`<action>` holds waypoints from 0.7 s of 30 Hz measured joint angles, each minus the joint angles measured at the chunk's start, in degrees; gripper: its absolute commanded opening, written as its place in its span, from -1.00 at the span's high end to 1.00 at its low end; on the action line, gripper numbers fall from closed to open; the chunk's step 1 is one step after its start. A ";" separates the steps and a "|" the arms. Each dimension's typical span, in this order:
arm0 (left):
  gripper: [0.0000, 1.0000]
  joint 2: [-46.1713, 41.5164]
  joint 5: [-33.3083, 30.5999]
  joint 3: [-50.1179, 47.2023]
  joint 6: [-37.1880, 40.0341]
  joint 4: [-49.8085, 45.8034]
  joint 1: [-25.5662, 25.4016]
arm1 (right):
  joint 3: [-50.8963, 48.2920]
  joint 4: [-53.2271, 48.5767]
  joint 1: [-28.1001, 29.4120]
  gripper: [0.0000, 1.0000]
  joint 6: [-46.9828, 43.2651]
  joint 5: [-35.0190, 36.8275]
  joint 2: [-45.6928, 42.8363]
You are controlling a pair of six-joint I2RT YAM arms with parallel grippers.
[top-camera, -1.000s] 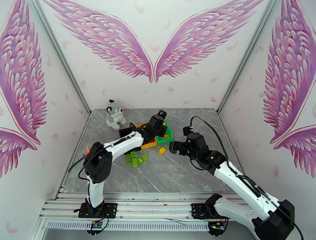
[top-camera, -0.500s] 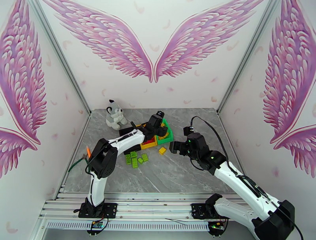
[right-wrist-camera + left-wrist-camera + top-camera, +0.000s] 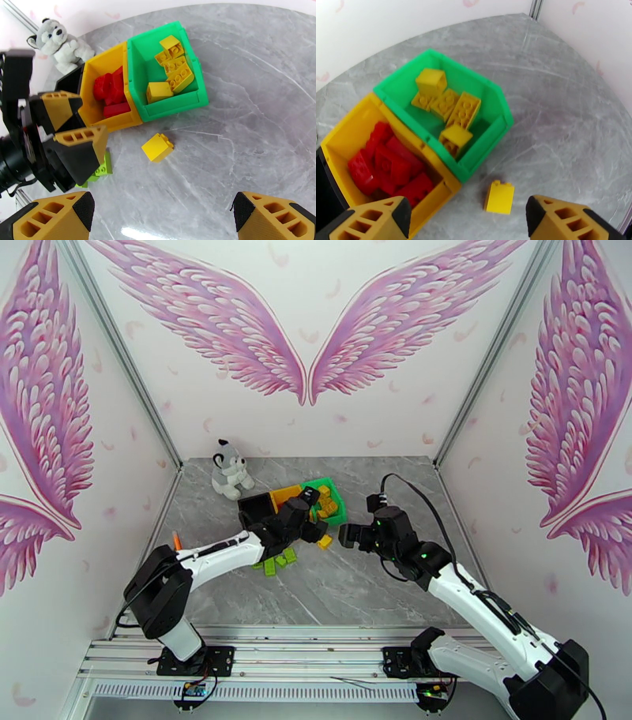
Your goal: Sort the legos into containers by color
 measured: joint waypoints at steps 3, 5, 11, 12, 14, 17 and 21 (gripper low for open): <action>-0.71 -0.07 1.53 -4.70 -0.52 1.77 -0.74 | -0.26 0.37 0.00 -0.98 0.00 -0.48 0.11; -0.71 0.28 2.60 -6.78 -0.85 2.73 -1.29 | -0.28 0.81 0.00 -0.98 0.00 -0.94 0.52; -0.69 6.10 4.70 -7.39 -1.11 7.32 -1.60 | -0.28 1.84 0.00 -0.98 0.00 -1.55 2.51; -0.69 7.67 5.05 -6.97 -1.11 7.50 -1.60 | -0.28 1.88 0.00 -0.98 0.02 -1.53 2.62; -0.70 10.32 5.51 -5.88 -1.07 7.67 -1.60 | -0.28 1.88 -0.04 -0.98 0.00 -1.53 2.64; -0.68 13.64 5.51 -3.54 -0.94 7.65 -1.55 | -0.28 1.90 -0.11 -0.98 0.02 -1.51 2.64; -0.62 16.76 5.40 0.13 -0.81 7.67 -1.55 | -0.28 1.90 -0.13 -0.98 0.02 -1.49 2.36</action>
